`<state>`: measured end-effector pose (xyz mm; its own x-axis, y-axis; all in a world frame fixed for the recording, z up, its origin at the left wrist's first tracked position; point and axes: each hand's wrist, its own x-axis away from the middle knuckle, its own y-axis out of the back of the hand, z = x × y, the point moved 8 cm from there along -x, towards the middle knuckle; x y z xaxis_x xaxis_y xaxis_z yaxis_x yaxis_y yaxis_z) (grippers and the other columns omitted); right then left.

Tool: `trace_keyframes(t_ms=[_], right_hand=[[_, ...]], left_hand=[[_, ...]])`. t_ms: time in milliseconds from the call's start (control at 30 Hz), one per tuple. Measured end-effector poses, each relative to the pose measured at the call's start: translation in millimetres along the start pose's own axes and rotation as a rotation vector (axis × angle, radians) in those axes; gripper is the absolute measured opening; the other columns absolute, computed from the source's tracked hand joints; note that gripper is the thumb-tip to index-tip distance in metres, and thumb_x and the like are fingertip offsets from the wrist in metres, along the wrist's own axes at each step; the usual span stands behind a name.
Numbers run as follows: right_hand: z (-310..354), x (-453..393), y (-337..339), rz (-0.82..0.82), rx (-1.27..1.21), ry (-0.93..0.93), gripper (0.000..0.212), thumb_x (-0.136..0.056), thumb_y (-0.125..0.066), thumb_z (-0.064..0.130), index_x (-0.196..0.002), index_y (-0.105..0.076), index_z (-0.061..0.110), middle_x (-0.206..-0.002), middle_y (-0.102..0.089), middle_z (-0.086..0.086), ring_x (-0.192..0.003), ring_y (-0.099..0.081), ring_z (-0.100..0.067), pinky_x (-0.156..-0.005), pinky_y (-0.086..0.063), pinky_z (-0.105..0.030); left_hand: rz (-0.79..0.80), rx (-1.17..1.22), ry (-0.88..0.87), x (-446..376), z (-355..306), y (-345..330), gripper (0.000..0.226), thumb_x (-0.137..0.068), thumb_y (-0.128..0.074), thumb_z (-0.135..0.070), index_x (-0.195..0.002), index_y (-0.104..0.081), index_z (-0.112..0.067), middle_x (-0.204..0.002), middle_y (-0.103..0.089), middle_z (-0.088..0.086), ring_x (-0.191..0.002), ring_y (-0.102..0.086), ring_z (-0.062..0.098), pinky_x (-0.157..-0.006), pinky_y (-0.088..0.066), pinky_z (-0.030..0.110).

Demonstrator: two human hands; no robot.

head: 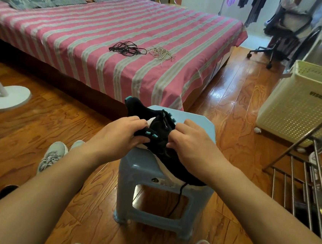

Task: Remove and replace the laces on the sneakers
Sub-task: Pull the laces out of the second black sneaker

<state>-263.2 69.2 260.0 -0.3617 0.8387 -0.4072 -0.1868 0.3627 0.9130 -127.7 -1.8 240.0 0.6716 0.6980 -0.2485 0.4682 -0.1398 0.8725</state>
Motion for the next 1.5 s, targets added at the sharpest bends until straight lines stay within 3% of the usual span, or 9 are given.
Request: trace_keyframes(t_ms=[300,433,600,700,833,933,1067,1267,1500], right_hand=[[-96,41,49,-0.168,-0.283,-0.416,0.003,-0.094,-0.064,0.026,-0.092,-0.066,0.024,-0.091,-0.055,0.011,-0.090,-0.052,-0.010,-0.081,-0.046,-0.029],[-5,6,21,-0.073,-0.118,-0.119,0.037,-0.080,-0.074,0.047,-0.104,-0.069,0.019,-0.094,-0.061,0.001,-0.090,-0.050,-0.020,-0.079,-0.042,-0.034],[11,2,5,-0.137,0.070,-0.013,0.021,-0.091,-0.048,0.014,-0.076,-0.060,0.008,-0.075,-0.055,-0.009,-0.073,-0.049,-0.030,-0.062,-0.041,-0.042],[-68,19,11,-0.172,-0.092,-0.393,0.011,-0.085,-0.066,0.003,-0.079,-0.066,0.012,-0.083,-0.062,-0.009,-0.085,-0.056,-0.032,-0.071,-0.043,-0.038],[-158,72,22,-0.119,-0.153,-1.069,0.012,-0.095,-0.057,0.015,-0.096,-0.069,0.014,-0.113,-0.065,-0.016,-0.105,-0.056,-0.036,-0.087,-0.043,-0.038],[-98,34,35,-0.249,-0.181,-0.655,0.015,-0.092,-0.064,0.022,-0.104,-0.070,0.015,-0.106,-0.061,-0.002,-0.105,-0.052,-0.024,-0.093,-0.039,-0.038],[8,-1,-5,-0.007,0.079,-0.141,0.044,-0.074,-0.077,0.053,-0.094,-0.067,0.014,-0.090,-0.060,-0.003,-0.088,-0.051,-0.027,-0.073,-0.040,-0.040],[25,8,7,-0.126,0.248,-0.239,0.058,-0.082,-0.059,0.071,-0.086,-0.058,0.014,-0.088,-0.055,-0.006,-0.088,-0.048,-0.029,-0.075,-0.037,-0.044],[10,-3,2,-0.132,0.152,-0.269,0.024,-0.069,-0.081,0.011,-0.070,-0.058,0.012,-0.066,-0.057,-0.007,-0.067,-0.051,-0.029,-0.059,-0.038,-0.037]], left_hand=[[-0.028,-0.016,0.084,5,24,15,0.012,-0.094,-0.070,-0.032,-0.090,-0.059,-0.036,-0.086,-0.055,-0.011,-0.080,-0.055,0.007,-0.066,-0.044,0.029],[-0.092,-0.105,0.046,4,3,11,0.010,-0.095,-0.065,-0.038,-0.094,-0.061,-0.029,-0.084,-0.054,-0.010,-0.080,-0.054,0.011,-0.064,-0.044,0.029],[-0.097,-0.088,0.064,8,8,10,0.008,-0.095,-0.065,-0.038,-0.096,-0.061,-0.031,-0.083,-0.053,-0.013,-0.079,-0.053,0.009,-0.064,-0.042,0.030],[-0.086,-0.083,0.052,9,8,10,0.010,-0.096,-0.064,-0.038,-0.099,-0.065,-0.028,-0.084,-0.054,-0.012,-0.080,-0.052,0.008,-0.064,-0.039,0.026],[-0.090,-0.094,0.060,8,5,10,0.008,-0.096,-0.065,-0.036,-0.101,-0.065,-0.029,-0.084,-0.053,-0.012,-0.081,-0.053,0.011,-0.063,-0.037,0.028],[-0.088,-0.109,0.061,8,5,9,0.010,-0.096,-0.064,-0.037,-0.104,-0.065,-0.030,-0.084,-0.053,-0.013,-0.080,-0.052,0.009,-0.061,-0.034,0.023],[-0.086,-0.107,0.069,8,5,9,0.007,-0.096,-0.064,-0.038,-0.100,-0.060,-0.034,-0.084,-0.052,-0.013,-0.079,-0.052,0.009,-0.061,-0.036,0.025],[-0.109,-0.119,0.081,4,5,6,0.009,-0.094,-0.067,-0.037,-0.097,-0.059,-0.034,-0.083,-0.052,-0.013,-0.081,-0.054,0.013,-0.062,-0.037,0.032],[-0.147,-0.151,0.079,3,-2,3,0.012,-0.095,-0.065,-0.038,-0.099,-0.055,-0.034,-0.081,-0.052,-0.013,-0.077,-0.053,0.014,-0.060,-0.039,0.033]])
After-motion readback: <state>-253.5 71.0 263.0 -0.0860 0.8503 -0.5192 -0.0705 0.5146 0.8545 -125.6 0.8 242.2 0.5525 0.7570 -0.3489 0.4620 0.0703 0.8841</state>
